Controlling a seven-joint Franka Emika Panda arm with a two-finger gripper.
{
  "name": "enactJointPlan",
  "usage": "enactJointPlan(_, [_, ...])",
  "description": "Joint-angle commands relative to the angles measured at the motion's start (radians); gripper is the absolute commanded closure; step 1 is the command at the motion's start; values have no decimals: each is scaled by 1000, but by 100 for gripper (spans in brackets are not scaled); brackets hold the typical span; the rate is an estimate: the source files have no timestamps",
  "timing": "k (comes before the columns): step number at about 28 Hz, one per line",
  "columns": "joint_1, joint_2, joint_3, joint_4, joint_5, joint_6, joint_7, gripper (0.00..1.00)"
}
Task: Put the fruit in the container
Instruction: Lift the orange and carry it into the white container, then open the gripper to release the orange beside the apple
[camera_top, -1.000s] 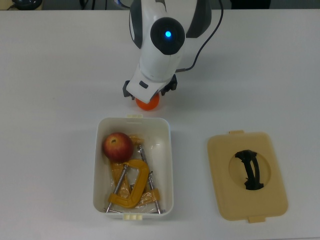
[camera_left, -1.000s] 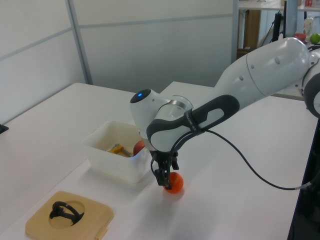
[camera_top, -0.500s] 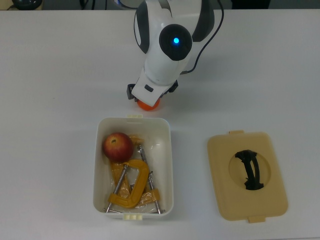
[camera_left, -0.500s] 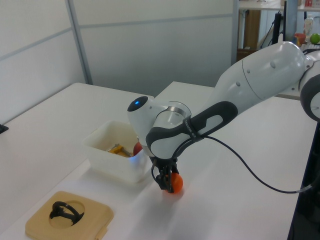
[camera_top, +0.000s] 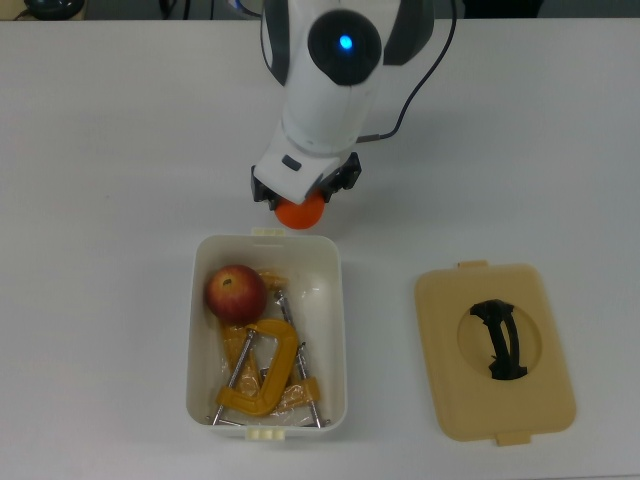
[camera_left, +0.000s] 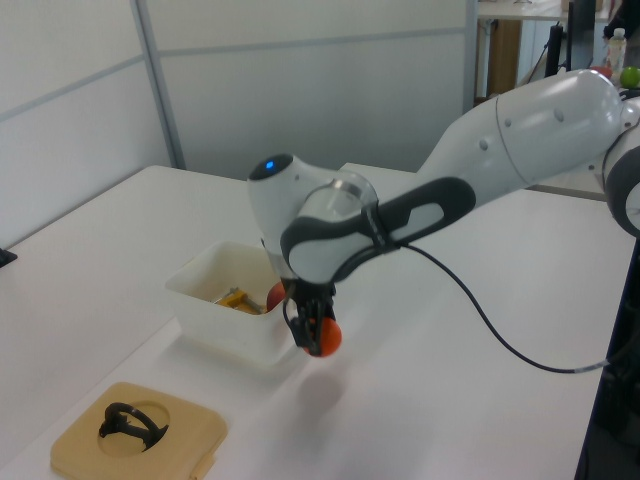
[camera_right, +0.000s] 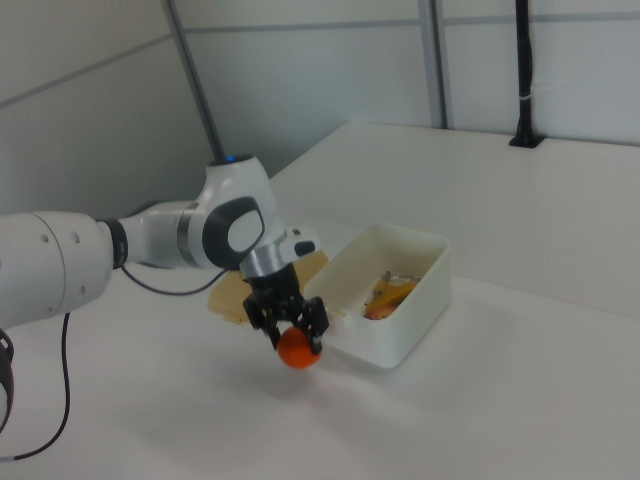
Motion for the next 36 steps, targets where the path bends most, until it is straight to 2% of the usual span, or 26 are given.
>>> enactJointPlan(1, [-21, -17, -8, 91, 74, -39, -9, 100])
enactJointPlan(4, [-44, -15, -9, 114, 116, -10, 2, 100])
enactJointPlan(9, [-63, -11, -9, 125, 142, 114, 38, 100])
enactJointPlan(15, [-74, 3, -9, 125, 144, 232, 104, 100])
enactJointPlan(18, [-74, 21, -9, 125, 142, 264, 112, 94])
enactJointPlan(20, [-77, 29, -9, 124, 140, 290, 127, 76])
enactJointPlan(22, [-83, 29, -9, 122, 140, 292, 127, 39])
enactJointPlan(23, [-83, 29, -9, 122, 140, 292, 127, 27])
enactJointPlan(24, [-84, 29, -9, 122, 139, 292, 127, 23])
enactJointPlan(27, [-84, 28, -12, 119, 136, 283, 127, 3])
enactJointPlan(28, [-86, 25, -17, 118, 134, 278, 126, 0])
enactJointPlan(36, [-89, 2, -42, 121, 131, 147, 112, 0])
